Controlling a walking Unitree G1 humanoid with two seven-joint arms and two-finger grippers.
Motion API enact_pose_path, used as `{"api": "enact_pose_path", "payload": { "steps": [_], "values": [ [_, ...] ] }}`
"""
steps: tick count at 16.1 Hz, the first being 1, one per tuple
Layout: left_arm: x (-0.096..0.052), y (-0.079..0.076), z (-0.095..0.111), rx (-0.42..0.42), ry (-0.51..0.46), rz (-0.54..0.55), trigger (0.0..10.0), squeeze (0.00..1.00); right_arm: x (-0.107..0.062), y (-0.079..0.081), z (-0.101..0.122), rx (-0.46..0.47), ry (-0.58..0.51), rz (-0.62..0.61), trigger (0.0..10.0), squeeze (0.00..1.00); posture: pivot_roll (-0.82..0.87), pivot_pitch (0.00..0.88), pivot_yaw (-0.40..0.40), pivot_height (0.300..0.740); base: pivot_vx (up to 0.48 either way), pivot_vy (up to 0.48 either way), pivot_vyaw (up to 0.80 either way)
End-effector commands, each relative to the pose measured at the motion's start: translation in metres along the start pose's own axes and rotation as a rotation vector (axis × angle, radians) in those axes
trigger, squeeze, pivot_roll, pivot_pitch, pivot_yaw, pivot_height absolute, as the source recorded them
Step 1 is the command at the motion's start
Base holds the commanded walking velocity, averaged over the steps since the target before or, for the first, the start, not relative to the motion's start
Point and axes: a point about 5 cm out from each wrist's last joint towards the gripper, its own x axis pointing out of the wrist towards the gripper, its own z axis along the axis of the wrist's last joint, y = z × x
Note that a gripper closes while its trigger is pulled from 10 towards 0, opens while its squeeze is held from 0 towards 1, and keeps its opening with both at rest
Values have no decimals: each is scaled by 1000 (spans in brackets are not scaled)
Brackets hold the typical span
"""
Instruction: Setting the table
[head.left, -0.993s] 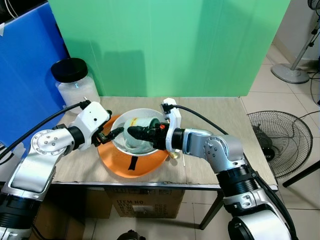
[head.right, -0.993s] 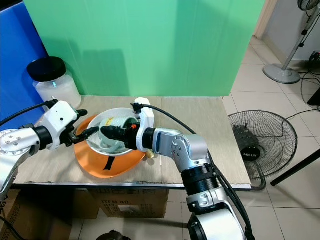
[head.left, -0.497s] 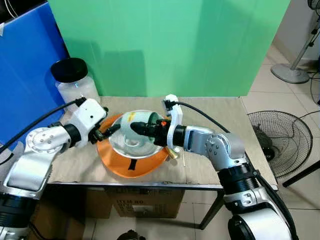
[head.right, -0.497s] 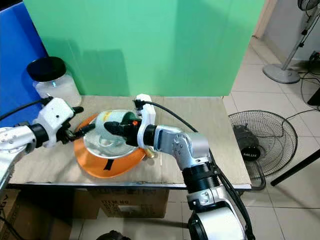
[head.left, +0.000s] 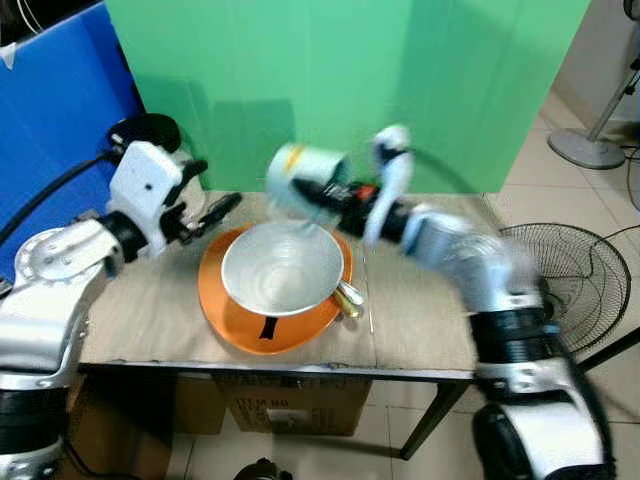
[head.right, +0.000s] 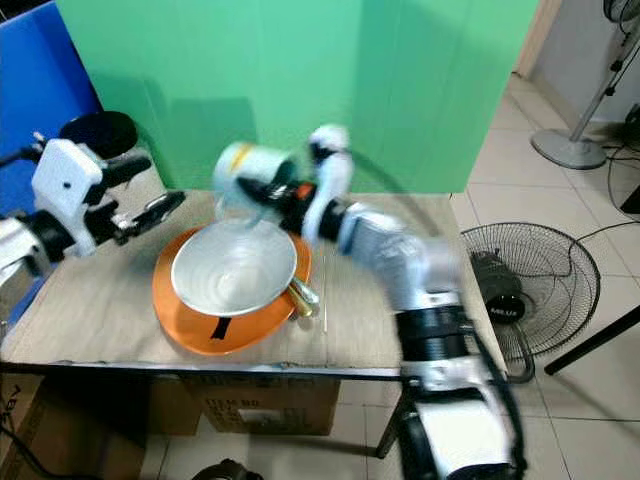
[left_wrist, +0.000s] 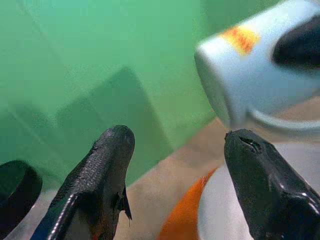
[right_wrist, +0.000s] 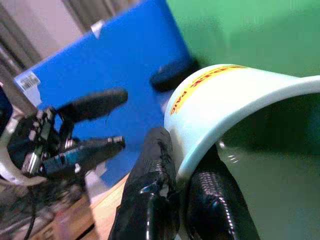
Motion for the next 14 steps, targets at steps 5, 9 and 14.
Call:
{"api": "enact_pose_path", "payload": {
  "steps": [5, 9, 14],
  "values": [
    [27, -40, 12, -100, -84, -14, 10000, 0, -69, 12, 37, -84, -236, -109, 0, 0, 98, 0, 53, 740, 0, 0, 0],
    [33, -49, 10, -157, -91, 121, 10000, 0, -106, 9, 23, -201, -216, -409, 3882, 0, 85, 0, 56, 740, 0, 0, 0],
    [27, -68, 10, -187, -86, 205, 10000, 0, -111, 17, -3, -328, -206, -660, 10000, 0, 71, 0, 64, 740, 0, 0, -160]
  ]
}}
